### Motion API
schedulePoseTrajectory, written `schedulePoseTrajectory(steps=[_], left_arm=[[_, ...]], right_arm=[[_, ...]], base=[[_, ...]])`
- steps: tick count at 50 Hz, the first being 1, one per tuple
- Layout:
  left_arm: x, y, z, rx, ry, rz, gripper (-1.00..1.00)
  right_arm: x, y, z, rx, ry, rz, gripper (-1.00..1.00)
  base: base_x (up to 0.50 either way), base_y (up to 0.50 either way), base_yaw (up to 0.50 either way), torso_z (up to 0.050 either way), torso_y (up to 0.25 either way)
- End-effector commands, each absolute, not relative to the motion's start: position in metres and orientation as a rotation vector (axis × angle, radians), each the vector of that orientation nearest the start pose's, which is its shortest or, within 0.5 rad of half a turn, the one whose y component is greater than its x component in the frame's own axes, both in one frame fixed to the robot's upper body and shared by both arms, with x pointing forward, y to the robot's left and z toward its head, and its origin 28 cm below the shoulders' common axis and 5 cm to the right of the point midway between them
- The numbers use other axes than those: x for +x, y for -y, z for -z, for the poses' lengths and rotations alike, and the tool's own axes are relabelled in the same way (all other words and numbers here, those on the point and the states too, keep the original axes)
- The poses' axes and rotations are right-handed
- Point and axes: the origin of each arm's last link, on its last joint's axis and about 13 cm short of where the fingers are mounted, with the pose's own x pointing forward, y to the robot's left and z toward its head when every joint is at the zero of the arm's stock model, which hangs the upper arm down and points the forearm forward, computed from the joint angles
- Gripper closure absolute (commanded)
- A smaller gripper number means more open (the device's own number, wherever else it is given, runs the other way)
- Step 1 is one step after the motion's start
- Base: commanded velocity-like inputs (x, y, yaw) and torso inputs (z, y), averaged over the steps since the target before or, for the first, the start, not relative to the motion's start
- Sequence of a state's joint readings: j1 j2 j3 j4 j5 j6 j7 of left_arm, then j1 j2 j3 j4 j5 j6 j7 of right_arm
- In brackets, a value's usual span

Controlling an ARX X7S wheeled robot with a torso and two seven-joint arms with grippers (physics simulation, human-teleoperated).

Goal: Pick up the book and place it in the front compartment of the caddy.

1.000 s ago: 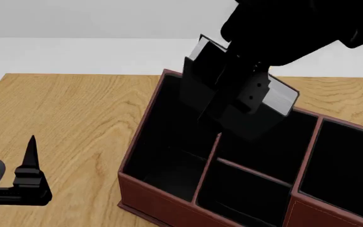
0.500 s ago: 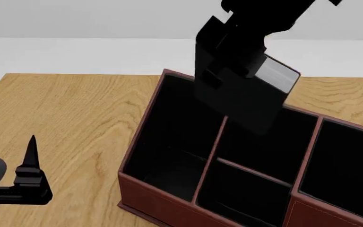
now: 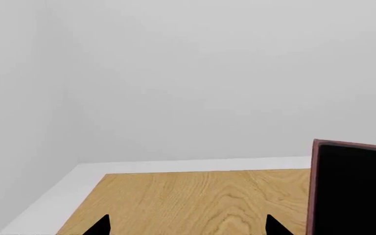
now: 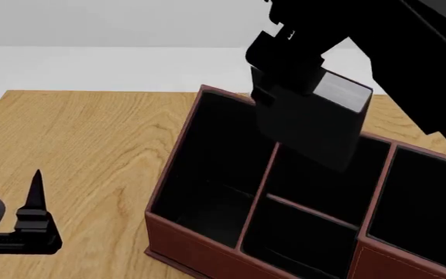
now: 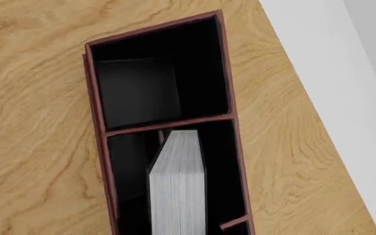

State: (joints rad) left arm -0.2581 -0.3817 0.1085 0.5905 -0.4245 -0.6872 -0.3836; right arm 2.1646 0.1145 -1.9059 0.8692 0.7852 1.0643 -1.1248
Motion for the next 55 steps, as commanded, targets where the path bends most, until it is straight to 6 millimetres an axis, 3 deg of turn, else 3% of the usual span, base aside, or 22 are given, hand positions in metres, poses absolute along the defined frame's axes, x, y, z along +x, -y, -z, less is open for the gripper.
schedulePoseTrajectory(steps=[1, 55], left_arm=[[0.228, -0.234, -0.146, 0.05, 0.115, -0.06, -1.0], [0.229, -0.238, -0.144, 0.052, 0.108, -0.075, -1.0]], right_arm=[[0.368, 0.1, -0.446, -0.908, -0.899, -0.607, 1.0], [0.4, 0.111, -0.393, -0.877, -0.943, -0.577, 1.0]], base=[[0.0, 0.0, 0.0, 0.0, 0.0], [0.0, 0.0, 0.0, 0.0, 0.001]])
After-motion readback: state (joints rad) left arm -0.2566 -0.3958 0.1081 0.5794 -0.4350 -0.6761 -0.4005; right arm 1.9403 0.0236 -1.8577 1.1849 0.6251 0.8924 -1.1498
